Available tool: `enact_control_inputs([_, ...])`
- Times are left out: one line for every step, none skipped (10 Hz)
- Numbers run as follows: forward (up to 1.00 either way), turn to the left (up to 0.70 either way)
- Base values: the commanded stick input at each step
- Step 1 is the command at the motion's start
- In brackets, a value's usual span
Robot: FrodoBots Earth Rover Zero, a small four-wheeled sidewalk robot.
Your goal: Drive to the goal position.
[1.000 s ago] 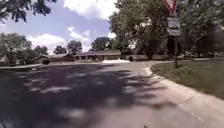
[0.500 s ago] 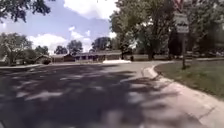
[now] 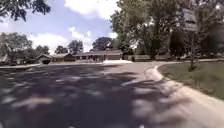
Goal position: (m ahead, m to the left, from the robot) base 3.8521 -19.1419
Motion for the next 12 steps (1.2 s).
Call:
enact_control_inputs([0.70, 0.00])
enact_control_inputs([0.70, 0.00])
enact_control_inputs([0.70, 0.00])
enact_control_inputs([0.70, 0.00])
enact_control_inputs([0.70, 0.00])
enact_control_inputs([0.70, 0.00])
enact_control_inputs([0.70, 0.00])
enact_control_inputs([0.70, 0.00])
enact_control_inputs([0.70, 0.00])
enact_control_inputs([0.70, 0.00])
enact_control_inputs([0.70, 0.00])
enact_control_inputs([0.70, 0.00])
